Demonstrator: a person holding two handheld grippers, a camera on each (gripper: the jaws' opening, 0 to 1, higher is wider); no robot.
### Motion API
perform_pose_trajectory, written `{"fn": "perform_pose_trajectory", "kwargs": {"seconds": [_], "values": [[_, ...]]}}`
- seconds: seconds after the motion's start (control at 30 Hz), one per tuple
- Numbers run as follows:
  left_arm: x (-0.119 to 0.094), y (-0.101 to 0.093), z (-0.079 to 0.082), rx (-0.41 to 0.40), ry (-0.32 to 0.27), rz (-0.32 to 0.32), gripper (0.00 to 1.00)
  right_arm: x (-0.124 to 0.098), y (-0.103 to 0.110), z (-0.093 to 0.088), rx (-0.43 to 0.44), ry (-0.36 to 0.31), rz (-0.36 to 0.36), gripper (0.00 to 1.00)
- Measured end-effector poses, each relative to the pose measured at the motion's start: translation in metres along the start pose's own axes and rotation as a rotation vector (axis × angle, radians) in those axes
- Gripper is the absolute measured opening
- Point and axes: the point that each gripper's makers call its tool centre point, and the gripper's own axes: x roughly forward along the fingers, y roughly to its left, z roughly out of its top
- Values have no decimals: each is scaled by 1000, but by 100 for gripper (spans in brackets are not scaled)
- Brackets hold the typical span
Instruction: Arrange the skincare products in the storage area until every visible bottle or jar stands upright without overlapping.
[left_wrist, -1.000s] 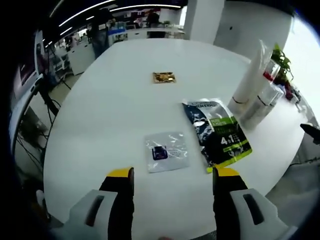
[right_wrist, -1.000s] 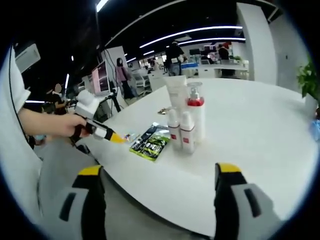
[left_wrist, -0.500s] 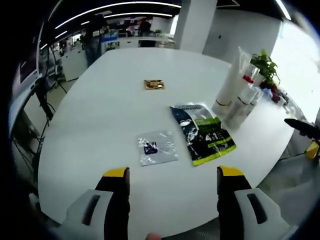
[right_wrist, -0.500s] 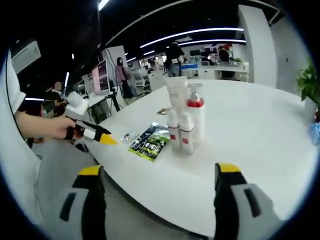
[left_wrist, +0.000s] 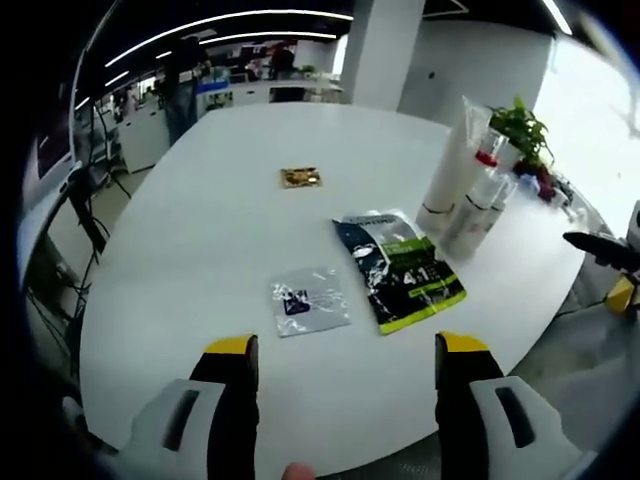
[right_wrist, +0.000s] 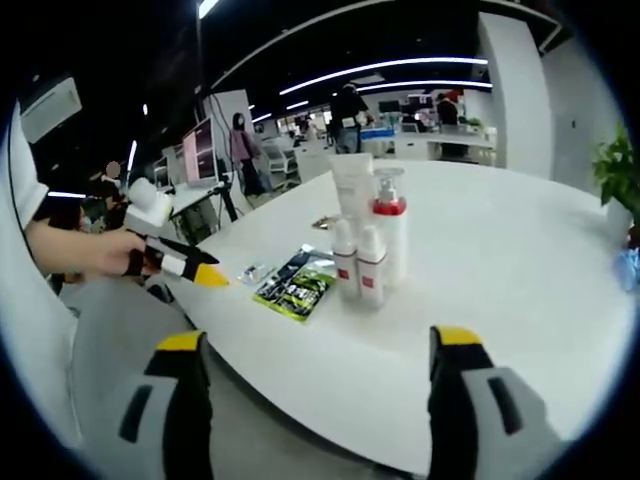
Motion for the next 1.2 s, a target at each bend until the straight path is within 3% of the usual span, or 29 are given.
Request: {"fn": "perform_pose_trajectory", "kwargs": {"seconds": [0.2, 0.77, 1.2], "values": [[3, 2, 7, 9, 4, 0, 68, 0, -1, 0, -3, 0, -5, 91], [17, 4, 49, 67, -9, -3, 67, 1, 0, 0, -8, 4, 0, 91], [40, 7, 71, 116, 28, -17, 71, 2, -1, -1, -1, 16, 2, 91]]}}
